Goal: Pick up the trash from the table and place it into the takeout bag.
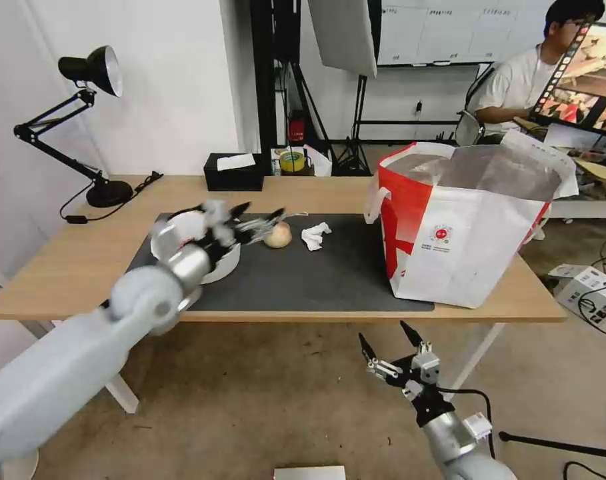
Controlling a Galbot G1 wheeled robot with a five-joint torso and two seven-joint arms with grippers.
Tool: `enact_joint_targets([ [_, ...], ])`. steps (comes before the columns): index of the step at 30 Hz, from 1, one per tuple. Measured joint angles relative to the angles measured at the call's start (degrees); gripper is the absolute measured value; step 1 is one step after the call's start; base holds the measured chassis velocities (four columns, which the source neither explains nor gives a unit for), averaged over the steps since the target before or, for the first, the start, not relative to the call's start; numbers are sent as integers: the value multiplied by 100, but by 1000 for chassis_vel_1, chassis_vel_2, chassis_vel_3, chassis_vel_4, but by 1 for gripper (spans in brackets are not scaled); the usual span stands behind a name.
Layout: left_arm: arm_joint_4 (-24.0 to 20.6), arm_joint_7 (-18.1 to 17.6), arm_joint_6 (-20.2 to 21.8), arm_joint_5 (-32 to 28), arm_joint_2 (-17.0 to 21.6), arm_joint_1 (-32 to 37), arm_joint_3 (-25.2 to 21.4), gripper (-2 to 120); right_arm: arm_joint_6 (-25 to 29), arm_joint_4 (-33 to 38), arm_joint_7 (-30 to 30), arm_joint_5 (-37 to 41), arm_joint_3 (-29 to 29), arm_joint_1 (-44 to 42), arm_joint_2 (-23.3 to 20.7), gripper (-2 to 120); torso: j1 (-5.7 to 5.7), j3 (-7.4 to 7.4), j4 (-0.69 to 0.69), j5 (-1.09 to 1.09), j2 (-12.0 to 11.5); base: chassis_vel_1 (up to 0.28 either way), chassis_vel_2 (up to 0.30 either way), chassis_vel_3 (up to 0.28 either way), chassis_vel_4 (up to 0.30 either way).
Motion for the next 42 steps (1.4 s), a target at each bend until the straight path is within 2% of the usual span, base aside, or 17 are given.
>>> enact_joint_targets([
  [1, 0, 0, 0, 0, 0, 0, 0, 100, 0, 0, 0, 0, 0, 0, 0, 100, 0, 0, 0, 0, 0, 0, 0, 0, 0],
  [4, 12, -65, -490, 965, -240, 988, -573, 100, 57, 8, 114, -18, 34, -125, 107, 100, 0, 0, 3, 2, 0, 0, 0, 0, 0],
  [5, 12, -65, -490, 965, -240, 988, -573, 100, 57, 8, 114, -18, 34, -125, 107, 100, 0, 0, 3, 2, 0, 0, 0, 0, 0],
  [6, 38, -114, -600, 1150, -345, 1117, -621, 100, 92, 38, 138, -42, 99, -224, 161, 100, 0, 0, 1, 2, 0, 0, 0, 0, 0],
  [7, 46, -173, -700, 1335, -479, 1282, -693, 100, 123, 73, 163, -70, 161, -305, 212, 100, 0, 0, -7, 1, 0, 0, 0, 0, 0],
  [8, 46, -173, -700, 1335, -479, 1282, -693, 100, 123, 73, 163, -70, 161, -305, 212, 100, 0, 0, -7, 1, 0, 0, 0, 0, 0],
  [11, -17, -385, -837, 1713, -996, 1925, -1135, 100, 172, 129, 207, -147, 205, -401, 262, 100, 0, 0, -3, 2, 0, 0, 0, 0, 0],
  [15, -65, -400, -909, 1996, -1247, 2352, -1429, 100, 187, 150, 223, -174, 210, -435, 267, 100, 0, 0, 0, 2, 0, 0, 0, 0, 0],
  [19, -218, -356, -1154, 2644, -1787, 3404, -2119, 100, 220, 169, 273, -244, 211, -476, 282, 100, 0, 0, 0, 3, 0, 0, 0, 0, 0],
  [20, -218, -356, -1154, 2644, -1787, 3404, -2119, 100, 220, 169, 273, -244, 211, -476, 282, 100, 0, 0, 0, 3, 0, 0, 0, 0, 0],
  [23, -256, -334, -1173, 2934, -2002, 3858, -2504, 100, 237, 158, 290, -316, 174, -464, 333, 100, 0, 0, -1, 3, 0, 0, 0, 0, 0],
  [31, -293, -414, -1172, 3238, -2343, 4551, -2968, 100, 310, 154, 279, -585, 192, -499, 356, 100, 0, 0, 0, 2, 0, 0, 0, 0, 0],
  [42, -125, -379, -1305, 3299, -2334, 4495, -3041, 100, 356, 173, 238, -770, 197, -659, 472, 100, 1, 1, -2, 2, 0, 0, 0, 0, 0],
])
